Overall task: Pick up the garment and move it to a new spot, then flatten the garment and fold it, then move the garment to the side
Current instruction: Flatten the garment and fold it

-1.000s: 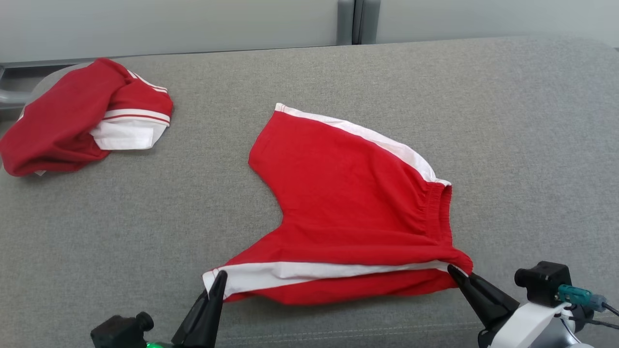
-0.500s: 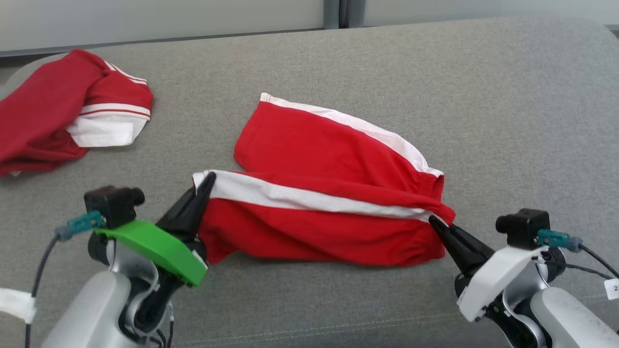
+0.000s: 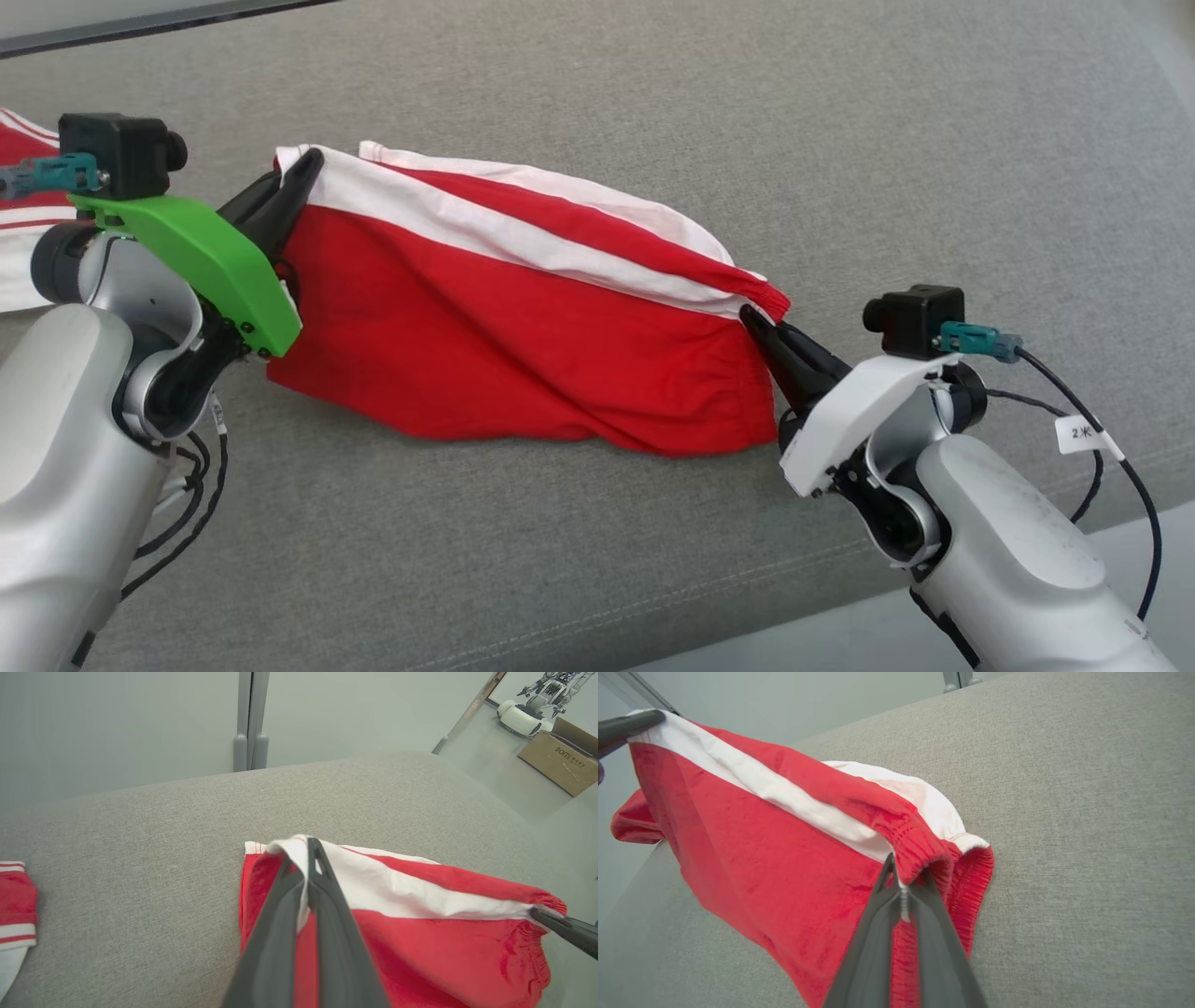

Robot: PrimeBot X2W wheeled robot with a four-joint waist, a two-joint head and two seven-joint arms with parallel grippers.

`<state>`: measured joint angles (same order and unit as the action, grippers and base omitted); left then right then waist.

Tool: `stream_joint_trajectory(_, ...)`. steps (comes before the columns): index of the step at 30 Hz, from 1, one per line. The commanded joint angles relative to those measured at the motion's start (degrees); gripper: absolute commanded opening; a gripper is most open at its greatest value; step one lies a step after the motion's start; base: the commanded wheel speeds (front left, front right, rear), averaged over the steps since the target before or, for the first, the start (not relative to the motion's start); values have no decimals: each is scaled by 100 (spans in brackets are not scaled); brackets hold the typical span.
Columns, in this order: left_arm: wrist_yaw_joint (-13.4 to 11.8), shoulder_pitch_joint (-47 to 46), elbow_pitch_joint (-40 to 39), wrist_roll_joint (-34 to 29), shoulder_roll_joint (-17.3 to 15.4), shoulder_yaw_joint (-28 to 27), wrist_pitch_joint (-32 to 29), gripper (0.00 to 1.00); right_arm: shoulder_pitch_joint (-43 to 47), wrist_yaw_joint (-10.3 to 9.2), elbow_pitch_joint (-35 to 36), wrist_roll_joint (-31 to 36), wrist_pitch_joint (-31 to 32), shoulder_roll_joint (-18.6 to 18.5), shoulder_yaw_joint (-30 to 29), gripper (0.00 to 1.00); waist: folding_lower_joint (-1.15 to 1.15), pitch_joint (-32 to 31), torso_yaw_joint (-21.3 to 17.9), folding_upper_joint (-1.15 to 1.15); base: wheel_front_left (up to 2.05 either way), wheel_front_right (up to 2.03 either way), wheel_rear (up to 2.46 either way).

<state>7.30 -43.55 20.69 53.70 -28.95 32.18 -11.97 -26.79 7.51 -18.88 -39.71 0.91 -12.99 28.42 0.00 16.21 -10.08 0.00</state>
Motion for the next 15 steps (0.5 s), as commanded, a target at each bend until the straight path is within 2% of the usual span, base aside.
stream_joint_trajectory(1, 18, -188, 103, 43, -89, 66, -12, 0, -177, -4, -150, -63, -52, 99, 9, 0, 0, 451, -485, 0, 0, 0, 0)
stream_joint_trajectory(7, 18, -666, 479, 80, -353, 400, -51, 0, -714, -3, -764, -187, -127, 472, 163, 0, 0, 780, -850, 0, 0, 0, 0)
stream_joint_trajectory(15, 19, -1084, 814, 166, -621, 621, 19, 0, -1203, -3, -1300, -429, -278, 713, 507, 0, 0, 1033, -1098, 0, 0, 0, 0)
